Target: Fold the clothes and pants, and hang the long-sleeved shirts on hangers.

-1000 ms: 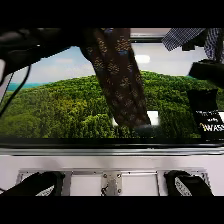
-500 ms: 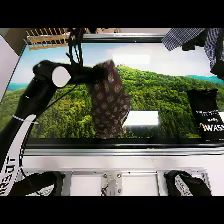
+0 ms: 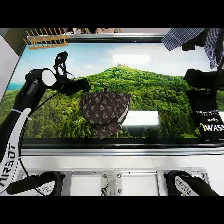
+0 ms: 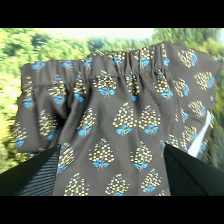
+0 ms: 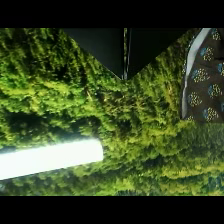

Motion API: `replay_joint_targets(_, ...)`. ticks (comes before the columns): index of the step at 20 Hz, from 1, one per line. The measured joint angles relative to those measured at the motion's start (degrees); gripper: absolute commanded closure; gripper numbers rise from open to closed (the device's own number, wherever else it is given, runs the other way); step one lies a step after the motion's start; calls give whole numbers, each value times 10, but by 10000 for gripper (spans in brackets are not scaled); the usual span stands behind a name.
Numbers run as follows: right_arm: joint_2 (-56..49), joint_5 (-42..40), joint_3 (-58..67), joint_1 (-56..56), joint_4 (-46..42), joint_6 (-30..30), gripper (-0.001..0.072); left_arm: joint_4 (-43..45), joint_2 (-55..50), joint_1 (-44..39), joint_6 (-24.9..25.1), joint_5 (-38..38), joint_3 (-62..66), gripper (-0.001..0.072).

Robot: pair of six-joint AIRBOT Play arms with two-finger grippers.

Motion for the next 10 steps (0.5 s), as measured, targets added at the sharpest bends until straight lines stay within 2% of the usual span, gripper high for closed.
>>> replay_joint_targets(2, -24, -12, 0, 37, 3, 0, 697, -41, -52, 8, 59, -31, 40, 22)
replay_joint_targets(4, -41, -16, 0, 64, 5, 0, 697, -58, -101, 2, 93, -56, 82, 22)
replay_joint_targets(7, -66, -21, 0, 103, 6, 0, 698, -69, -175, -11, 123, -76, 152, 22)
replay_joint_targets(10, -88, -25, 0, 137, 7, 0, 698, -74, -252, -34, 127, -99, 237, 22)
